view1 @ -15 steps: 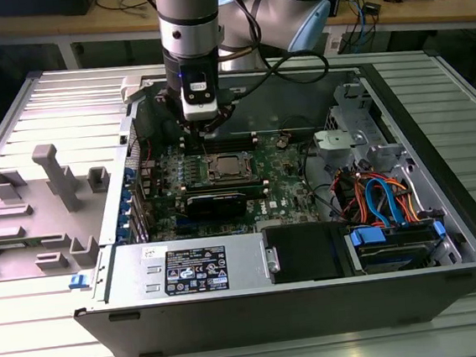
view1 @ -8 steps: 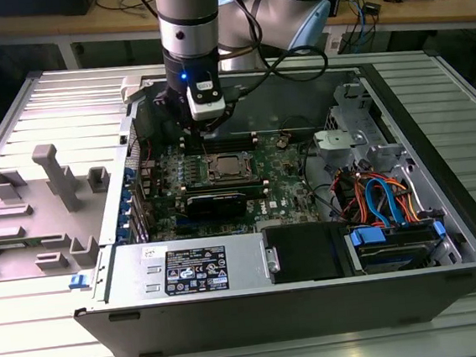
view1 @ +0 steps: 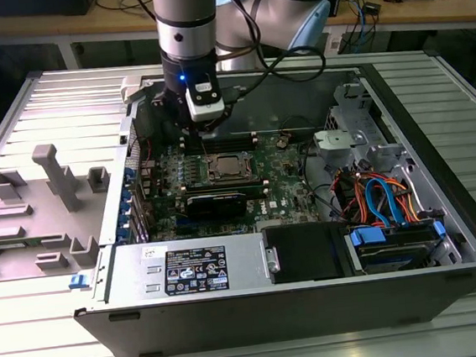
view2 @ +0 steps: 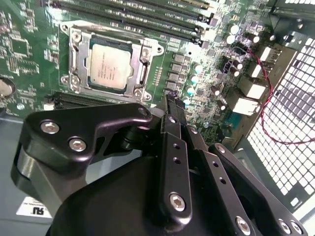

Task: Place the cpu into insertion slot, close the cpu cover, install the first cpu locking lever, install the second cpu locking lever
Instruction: 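Install the first cpu locking lever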

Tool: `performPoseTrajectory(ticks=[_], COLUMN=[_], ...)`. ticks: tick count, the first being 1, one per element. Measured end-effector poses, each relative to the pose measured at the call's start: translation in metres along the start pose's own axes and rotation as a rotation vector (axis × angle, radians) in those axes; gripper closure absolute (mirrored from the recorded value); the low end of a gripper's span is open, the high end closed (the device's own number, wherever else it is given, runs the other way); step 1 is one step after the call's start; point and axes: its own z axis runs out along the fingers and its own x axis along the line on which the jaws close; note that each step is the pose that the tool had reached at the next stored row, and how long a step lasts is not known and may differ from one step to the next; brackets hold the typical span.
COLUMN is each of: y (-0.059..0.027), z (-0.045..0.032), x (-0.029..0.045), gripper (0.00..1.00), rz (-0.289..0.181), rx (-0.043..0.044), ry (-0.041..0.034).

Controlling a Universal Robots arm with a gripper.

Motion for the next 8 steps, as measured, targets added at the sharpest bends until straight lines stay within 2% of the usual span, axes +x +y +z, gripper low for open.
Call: performPoseTrajectory(ticks=[3,5,6,7,8], y=[-0.0002,-0.0004,-0.0008,-0.0015,-0.0021], z=[0.0023,0.0026,0.0033,0.0042,0.0046], x=[0.0006,0.0012,0.0023,0.0049,0.0071], gripper=[0.89,0.89,0.89,0.89,0.89], rz=[-0.039,-0.053,-0.055,-0.056,-0.056], rx=[-0.0064,-0.0075,-0.0101,-0.0143,-0.0164], ry=[0.0028,-0.0035,-0.0142,-0.0312,-0.0398])
